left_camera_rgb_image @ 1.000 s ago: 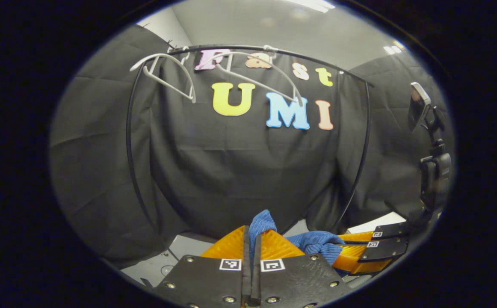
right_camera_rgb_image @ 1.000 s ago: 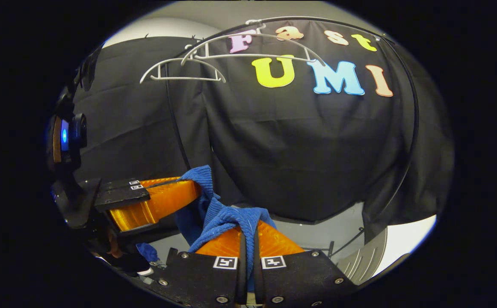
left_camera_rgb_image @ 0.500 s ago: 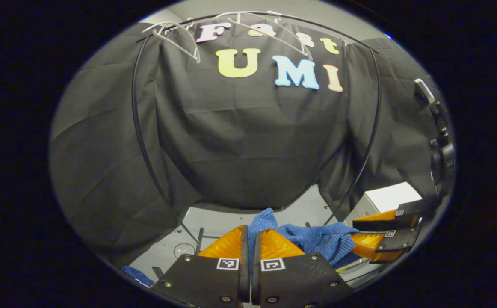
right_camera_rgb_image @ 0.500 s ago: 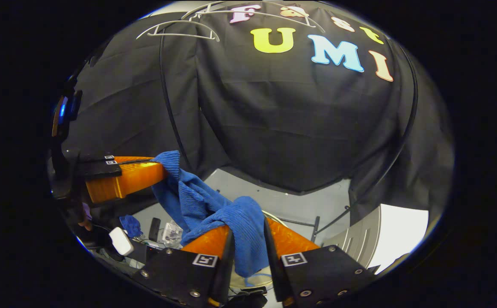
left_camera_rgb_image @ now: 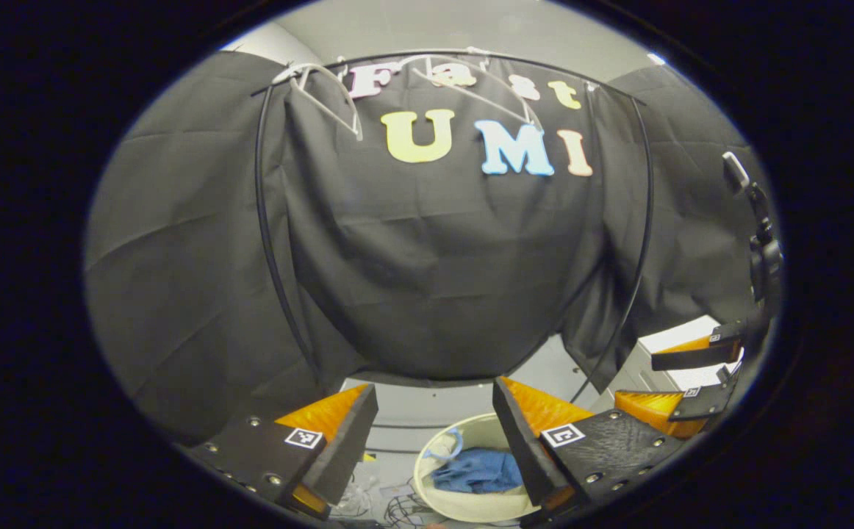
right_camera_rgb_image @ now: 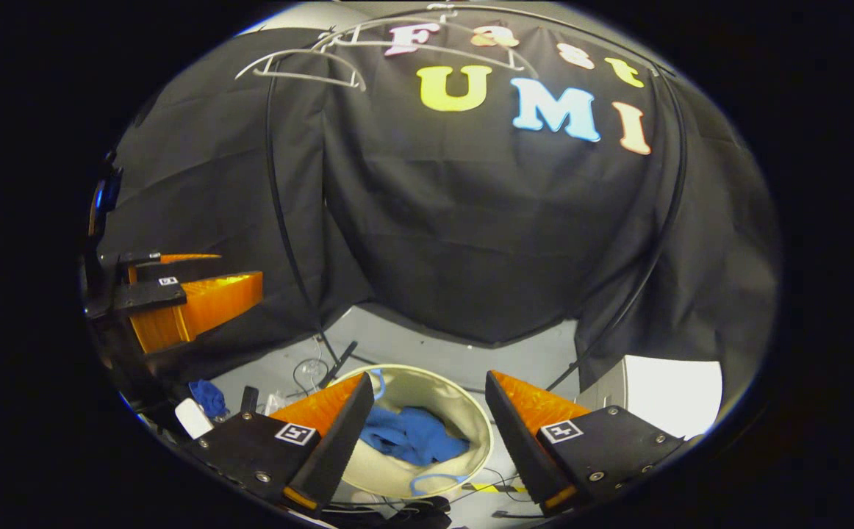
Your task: Grasp the clothes on the hanger with both hands and then place them into the laundry hamper below.
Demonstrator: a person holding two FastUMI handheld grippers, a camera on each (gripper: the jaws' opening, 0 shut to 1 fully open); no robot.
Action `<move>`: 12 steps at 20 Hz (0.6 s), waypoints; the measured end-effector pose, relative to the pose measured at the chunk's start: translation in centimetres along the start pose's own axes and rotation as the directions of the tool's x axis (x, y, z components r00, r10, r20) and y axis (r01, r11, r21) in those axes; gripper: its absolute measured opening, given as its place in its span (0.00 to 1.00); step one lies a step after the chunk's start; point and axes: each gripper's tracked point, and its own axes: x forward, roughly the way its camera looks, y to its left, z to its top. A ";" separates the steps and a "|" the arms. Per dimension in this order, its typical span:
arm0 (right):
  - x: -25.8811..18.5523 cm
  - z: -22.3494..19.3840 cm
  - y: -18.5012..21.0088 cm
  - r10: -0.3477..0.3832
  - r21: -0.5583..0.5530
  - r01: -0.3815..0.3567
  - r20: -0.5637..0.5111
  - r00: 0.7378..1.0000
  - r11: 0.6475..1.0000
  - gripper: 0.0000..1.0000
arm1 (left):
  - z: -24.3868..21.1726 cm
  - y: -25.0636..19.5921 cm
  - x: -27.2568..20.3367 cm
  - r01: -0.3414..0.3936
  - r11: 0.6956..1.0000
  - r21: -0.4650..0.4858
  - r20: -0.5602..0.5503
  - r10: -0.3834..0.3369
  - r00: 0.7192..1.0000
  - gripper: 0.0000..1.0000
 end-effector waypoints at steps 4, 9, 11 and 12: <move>-3.7 6.4 -1.7 -0.067 0.036 0.062 0.164 0.984 0.997 0.95 | 7.2 1.2 -2.8 -0.012 1.000 0.011 0.142 0.011 0.990 0.97; -9.0 13.8 -4.4 -0.129 0.058 0.116 0.364 0.922 0.992 0.94 | 14.8 2.1 -7.4 -0.034 0.999 -0.017 0.280 0.037 0.959 0.96; -11.3 16.1 -5.5 -0.146 0.065 0.131 0.430 0.891 0.989 0.94 | 17.5 1.9 -8.9 -0.036 0.999 -0.027 0.321 0.043 0.946 0.96; -12.5 17.1 -6.1 -0.155 0.061 0.144 0.460 0.874 0.988 0.94 | 18.8 1.7 -9.7 -0.037 0.999 -0.034 0.343 0.047 0.938 0.96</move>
